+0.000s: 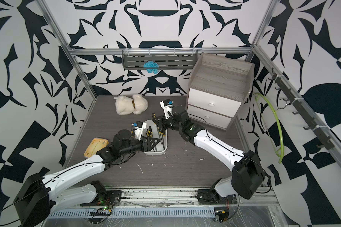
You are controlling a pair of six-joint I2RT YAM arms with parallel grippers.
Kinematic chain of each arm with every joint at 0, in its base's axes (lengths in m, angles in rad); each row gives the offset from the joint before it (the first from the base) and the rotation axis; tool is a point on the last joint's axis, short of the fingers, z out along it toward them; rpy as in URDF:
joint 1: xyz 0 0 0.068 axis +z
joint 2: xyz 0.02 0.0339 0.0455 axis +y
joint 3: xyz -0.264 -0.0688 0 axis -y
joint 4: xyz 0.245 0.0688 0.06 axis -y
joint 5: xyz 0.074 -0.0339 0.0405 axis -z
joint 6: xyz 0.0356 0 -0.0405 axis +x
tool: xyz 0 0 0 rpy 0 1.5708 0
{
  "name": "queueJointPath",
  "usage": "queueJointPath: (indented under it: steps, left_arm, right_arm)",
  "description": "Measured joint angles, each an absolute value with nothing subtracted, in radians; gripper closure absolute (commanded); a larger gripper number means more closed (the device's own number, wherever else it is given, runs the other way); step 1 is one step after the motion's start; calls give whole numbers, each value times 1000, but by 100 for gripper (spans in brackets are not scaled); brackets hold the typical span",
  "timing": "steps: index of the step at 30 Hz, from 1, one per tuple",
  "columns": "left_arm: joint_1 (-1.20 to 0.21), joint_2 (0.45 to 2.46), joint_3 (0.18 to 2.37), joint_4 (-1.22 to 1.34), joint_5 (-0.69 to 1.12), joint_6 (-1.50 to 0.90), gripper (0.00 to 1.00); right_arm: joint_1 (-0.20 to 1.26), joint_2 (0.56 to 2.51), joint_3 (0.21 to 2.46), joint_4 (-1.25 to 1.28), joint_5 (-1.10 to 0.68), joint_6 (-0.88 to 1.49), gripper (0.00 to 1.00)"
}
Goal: Take the file tool out of the storage box
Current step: Pick up the file tool from the storage box.
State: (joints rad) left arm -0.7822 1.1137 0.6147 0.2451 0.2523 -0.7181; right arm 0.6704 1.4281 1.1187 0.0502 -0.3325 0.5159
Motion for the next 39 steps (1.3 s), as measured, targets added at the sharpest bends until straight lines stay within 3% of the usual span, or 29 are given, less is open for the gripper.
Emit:
queueJointPath:
  steps: [7,13,16,18,21,24,26,30,39]
  left_arm:
    - [-784,1202,617,335,325,-736,43]
    - [-785,1247,617,394,365,-765,61]
    - [-785,1245,617,408,363,-772,63]
    - [-785,1243,617,408,360,-775,69]
    - [-785,1241,617,409,356,-782,86]
    - [-786,1241,617,408,352,-785,90]
    - [-784,1241,617,399,339,-799,100]
    - [-779,1241,616,378,325,-795,100]
    - [-779,1239,616,361,317,-781,100]
  right_arm:
    - [682,1428,1097,104,-332,540,100]
    - [683,1428,1066,134,-329,554,100]
    - [683,1428,1056,140,-320,554,100]
    - [683,1428,1055,140,-316,554,100]
    - [683,1428,1055,147,-313,554,100]
    - [683,1428,1055,152,-313,554,100]
    - [683,1428,1053,162,-312,552,100]
    - [683,1428,1040,174,-302,547,100]
    - [683,1429,1019,208,-302,553,74]
